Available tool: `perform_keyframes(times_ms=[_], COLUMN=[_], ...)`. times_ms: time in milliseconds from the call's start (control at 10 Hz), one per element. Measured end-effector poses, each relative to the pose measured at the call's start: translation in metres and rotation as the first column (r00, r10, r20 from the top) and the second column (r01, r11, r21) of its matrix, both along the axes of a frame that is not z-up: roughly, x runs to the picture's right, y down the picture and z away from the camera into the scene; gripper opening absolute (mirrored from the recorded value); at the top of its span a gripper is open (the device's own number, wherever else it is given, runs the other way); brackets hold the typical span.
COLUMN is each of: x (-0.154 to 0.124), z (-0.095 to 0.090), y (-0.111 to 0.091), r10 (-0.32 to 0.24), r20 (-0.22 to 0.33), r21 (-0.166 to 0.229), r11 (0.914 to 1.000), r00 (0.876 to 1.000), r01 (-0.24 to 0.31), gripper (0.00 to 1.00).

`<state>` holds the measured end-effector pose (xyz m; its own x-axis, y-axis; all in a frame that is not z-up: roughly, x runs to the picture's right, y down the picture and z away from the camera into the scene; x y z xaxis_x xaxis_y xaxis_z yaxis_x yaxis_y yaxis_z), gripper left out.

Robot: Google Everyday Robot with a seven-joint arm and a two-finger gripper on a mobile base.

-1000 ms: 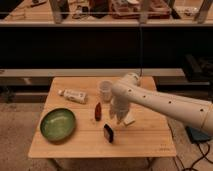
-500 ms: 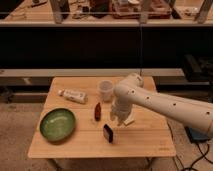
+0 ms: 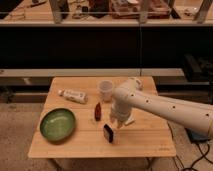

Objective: Knock the eraser over

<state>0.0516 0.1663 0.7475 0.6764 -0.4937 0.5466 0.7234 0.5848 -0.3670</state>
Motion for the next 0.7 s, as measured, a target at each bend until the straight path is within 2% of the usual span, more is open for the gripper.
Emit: perform_keyframes(times_ms=[200, 400, 700], x=[-0.007, -0.016, -0.006], z=[-0.009, -0.019, -0.016], y=[-0.001, -0.014, -0.008], r10=[0.005, 0.014, 0.025], r20=[-0.02, -0.032, -0.019], r21=[0.003, 0.012, -0.017], r11=[1.0, 0.9998, 0.9995], r00=[1.0, 0.999, 1.0], r01=[-0.004, -0.014, -0.025], gripper=[0.4, 0.4, 0.4])
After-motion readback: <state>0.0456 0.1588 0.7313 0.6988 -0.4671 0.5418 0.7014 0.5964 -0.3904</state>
